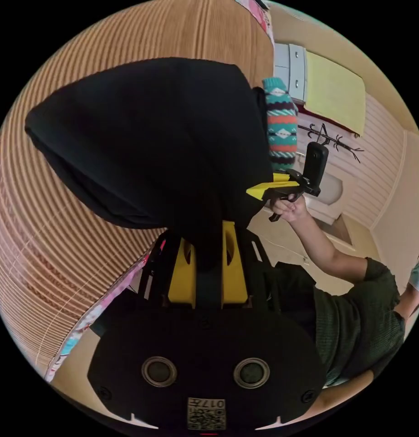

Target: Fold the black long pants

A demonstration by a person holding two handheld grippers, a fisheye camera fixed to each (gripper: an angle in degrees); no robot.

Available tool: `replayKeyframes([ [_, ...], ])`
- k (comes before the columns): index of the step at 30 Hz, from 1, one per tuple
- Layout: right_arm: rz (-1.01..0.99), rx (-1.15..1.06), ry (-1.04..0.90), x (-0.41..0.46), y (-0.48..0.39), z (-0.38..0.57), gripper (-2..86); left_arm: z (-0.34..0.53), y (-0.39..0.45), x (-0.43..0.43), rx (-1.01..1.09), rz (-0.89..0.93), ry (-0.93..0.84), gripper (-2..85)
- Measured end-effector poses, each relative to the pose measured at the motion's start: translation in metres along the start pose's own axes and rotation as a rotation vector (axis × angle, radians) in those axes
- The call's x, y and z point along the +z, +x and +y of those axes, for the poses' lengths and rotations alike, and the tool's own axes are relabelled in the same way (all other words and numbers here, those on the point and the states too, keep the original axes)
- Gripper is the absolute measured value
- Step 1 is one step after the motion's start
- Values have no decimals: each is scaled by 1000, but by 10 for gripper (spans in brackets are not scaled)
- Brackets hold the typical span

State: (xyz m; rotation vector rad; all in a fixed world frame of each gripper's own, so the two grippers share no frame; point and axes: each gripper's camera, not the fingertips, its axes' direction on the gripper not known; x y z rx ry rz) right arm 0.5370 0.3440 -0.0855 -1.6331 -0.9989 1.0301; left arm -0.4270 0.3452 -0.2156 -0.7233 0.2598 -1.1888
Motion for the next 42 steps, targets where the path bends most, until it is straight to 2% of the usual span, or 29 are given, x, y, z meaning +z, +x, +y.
replayKeyframes([
  [6, 35, -93, 242, -143, -86, 79, 57, -13, 161, -46, 292, -7, 29, 83],
  [10, 133, -136, 420, -256, -159, 144, 60, -46, 281, -48, 448, 16, 64, 83],
  [12, 209, -119, 466, -300, -178, 166, 64, -78, 318, -32, 463, 24, 61, 84],
  [14, 306, 20, 496, -347, -174, 184, 74, -118, 335, -7, 425, 32, 51, 87],
  [18, 442, 276, 379, -372, -106, 184, 97, -188, 293, 83, 151, -48, -130, 106],
  [20, 588, 603, 284, -358, -44, 186, 96, -182, 254, 115, 41, -104, -240, 94],
  [22, 738, 698, 310, -339, -37, 192, 77, -138, 195, 126, -113, -202, -303, 87],
  [23, 779, 688, 388, -325, -44, 198, 59, -123, 181, 123, -138, -222, -301, 87],
  [25, 774, 649, 455, -294, -47, 202, 33, -53, 125, 98, -224, -260, -276, 83],
  [27, 716, 675, 414, -251, -22, 200, 18, 6, 81, 62, -311, -296, -233, 74],
  [29, 750, 690, 533, -219, -18, 214, 11, 75, 35, 8, -454, -334, -139, 66],
  [32, 879, 685, 551, -215, -35, 222, 8, 217, -14, -96, -714, -248, 193, 62],
  [34, 922, 686, 467, -221, -36, 217, 7, 360, -24, -147, -912, 29, 695, 57],
  [35, 942, 680, 415, -227, -35, 214, 5, 393, -23, -149, -945, 104, 832, 55],
  [37, 916, 713, 393, -244, -32, 219, 4, 494, -10, -127, -993, 360, 1298, 40],
  [39, 775, 734, 488, -275, -36, 238, 3, 533, -2, -91, -968, 507, 1500, 17],
  [40, 607, 689, 636, -296, -46, 258, 3, 543, 0, -64, -951, 573, 1538, 5],
  [41, 447, 628, 793, -313, -56, 278, 3, 545, 1, -50, -946, 594, 1530, 2],
  [42, 384, 598, 860, -318, -61, 285, 3, 542, 5, -21, -949, 608, 1468, -2],
])
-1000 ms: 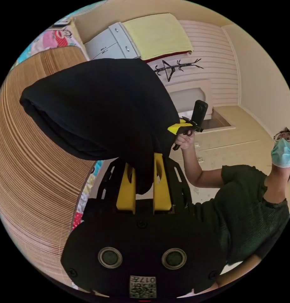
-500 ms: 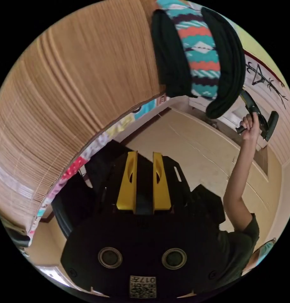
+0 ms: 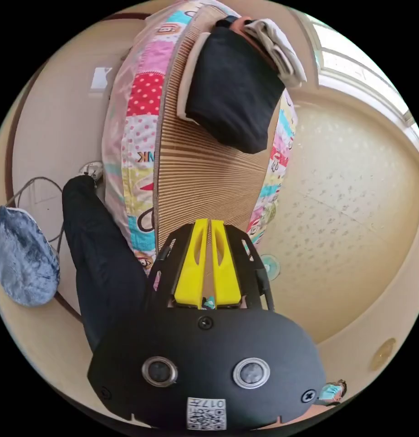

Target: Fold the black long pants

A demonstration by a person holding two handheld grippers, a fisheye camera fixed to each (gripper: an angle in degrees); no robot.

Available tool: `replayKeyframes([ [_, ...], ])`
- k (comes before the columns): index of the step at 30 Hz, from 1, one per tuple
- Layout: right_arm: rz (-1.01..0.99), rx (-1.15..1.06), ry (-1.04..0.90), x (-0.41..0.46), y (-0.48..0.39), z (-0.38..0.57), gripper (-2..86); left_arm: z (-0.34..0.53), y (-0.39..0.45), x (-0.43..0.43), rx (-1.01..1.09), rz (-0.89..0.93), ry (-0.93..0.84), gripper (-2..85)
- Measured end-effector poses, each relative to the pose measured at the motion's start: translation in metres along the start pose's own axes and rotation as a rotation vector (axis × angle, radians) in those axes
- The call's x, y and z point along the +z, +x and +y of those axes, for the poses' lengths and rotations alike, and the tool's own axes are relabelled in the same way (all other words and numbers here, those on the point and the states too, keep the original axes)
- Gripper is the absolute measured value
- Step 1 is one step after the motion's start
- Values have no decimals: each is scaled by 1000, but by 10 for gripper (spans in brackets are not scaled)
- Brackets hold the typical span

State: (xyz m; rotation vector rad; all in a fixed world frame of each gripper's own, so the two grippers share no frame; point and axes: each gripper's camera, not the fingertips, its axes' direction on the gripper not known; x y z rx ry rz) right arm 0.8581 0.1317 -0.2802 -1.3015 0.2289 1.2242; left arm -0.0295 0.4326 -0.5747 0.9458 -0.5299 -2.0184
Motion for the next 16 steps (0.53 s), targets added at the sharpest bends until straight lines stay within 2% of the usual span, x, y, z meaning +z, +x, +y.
replayKeyframes([
  [2, -210, 49, 59, -11, -3, 4, 4, 36, -35, 13, -31, -66, -98, -3],
  [3, -257, 59, 31, -4, -5, 3, 4, 56, -64, 13, -122, 41, -85, -2],
  [4, -393, 62, -75, 19, -11, 1, 4, 67, -88, -1, -202, 278, 12, 4],
  [5, -605, 83, -240, 54, -19, 1, 4, 71, -95, -12, -225, 384, 87, 7],
  [6, -733, 105, -332, 74, -25, 5, 4, 79, -101, -35, -250, 516, 251, -1],
  [7, -1022, 158, -499, 116, -40, 20, 4, 86, -99, -54, -270, 550, 356, -6],
  [8, -1278, 243, -623, 152, -56, 46, 4, 86, -96, -60, -269, 547, 373, -7],
  [9, -1382, 303, -671, 168, -63, 62, 4, 80, -86, -66, -234, 521, 327, -8],
  [10, -1530, 472, -702, 193, -70, 95, 5, 69, -72, -64, -174, 462, 208, -9],
  [11, -1577, 671, -651, 207, -71, 129, 5, 65, -64, -61, -138, 418, 140, -9],
  [13, -1518, 830, -542, 215, -71, 167, 5, 58, -30, -38, -24, 141, -142, -10],
  [16, -1299, 866, -586, 228, -75, 206, 5, 52, 3, -11, 54, -88, -399, -9],
])
